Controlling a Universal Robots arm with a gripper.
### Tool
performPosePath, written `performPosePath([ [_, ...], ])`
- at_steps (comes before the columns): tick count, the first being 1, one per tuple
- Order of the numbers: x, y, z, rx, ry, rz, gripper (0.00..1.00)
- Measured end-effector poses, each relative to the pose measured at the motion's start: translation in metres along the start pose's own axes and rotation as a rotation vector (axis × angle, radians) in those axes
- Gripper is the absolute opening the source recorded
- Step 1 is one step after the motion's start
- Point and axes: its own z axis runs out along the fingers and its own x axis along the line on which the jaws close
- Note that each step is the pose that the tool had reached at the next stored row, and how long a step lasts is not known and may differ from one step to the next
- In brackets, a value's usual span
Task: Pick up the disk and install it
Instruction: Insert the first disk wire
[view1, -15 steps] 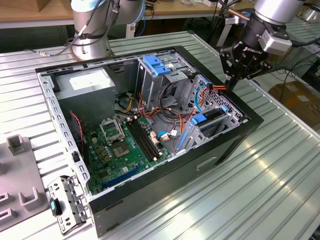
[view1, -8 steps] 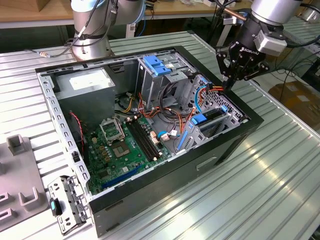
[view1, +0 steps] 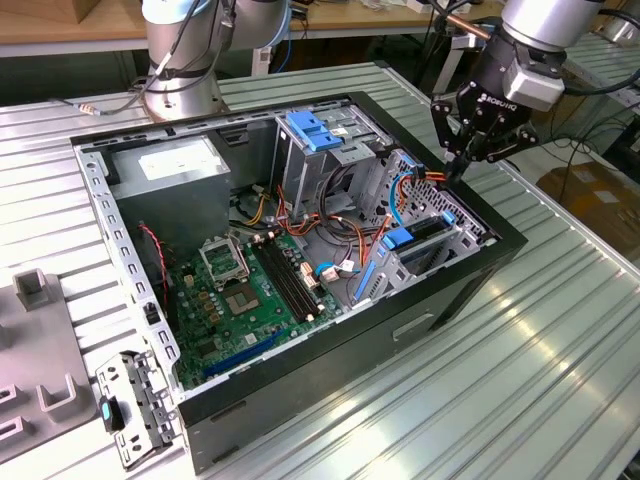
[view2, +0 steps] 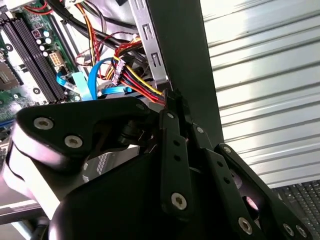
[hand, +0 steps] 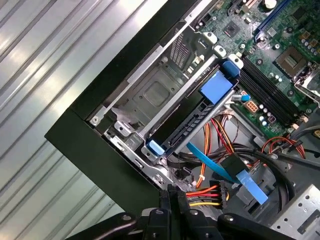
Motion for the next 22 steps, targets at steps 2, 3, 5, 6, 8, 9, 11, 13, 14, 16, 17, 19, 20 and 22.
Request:
performPosePath([
  [2, -0.0014, 0.0016, 0.0001, 0.0001, -0.0002, 0.006, 0.17],
  [3, -0.0014, 0.0017, 0.0001, 0.0001, -0.0001, 0.018, 0.17],
  [5, -0.0015, 0.0016, 0.0001, 0.0, -0.0001, 0.052, 0.17],
  [6, -0.0015, 0.0017, 0.0001, 0.0, -0.0001, 0.064, 0.17],
  [8, -0.0015, 0.0017, 0.0001, 0.0, -0.0001, 0.096, 0.17],
  [9, -0.0015, 0.0017, 0.0001, -0.0001, -0.0001, 0.108, 0.17],
  [11, -0.0015, 0.0017, 0.0001, -0.0001, -0.0002, 0.139, 0.17],
  [13, -0.0016, 0.0018, 0.0003, 0.0, -0.0003, 0.163, 0.17],
  [14, -0.0025, 0.0028, 0.0003, 0.0, -0.0004, 0.168, 0.17],
  [16, -0.0034, 0.0038, 0.0003, 0.0, -0.0002, 0.172, 0.17],
  [17, -0.0044, 0.0049, 0.0004, 0.0001, -0.0003, 0.177, 0.17],
  [19, -0.0059, 0.0065, 0.0004, 0.0002, -0.0002, 0.181, 0.17],
  [20, -0.0064, 0.0071, 0.0004, 0.0001, -0.0002, 0.182, 0.17],
  [22, -0.0067, 0.0075, 0.0004, 0.0001, -0.0001, 0.197, 0.17],
])
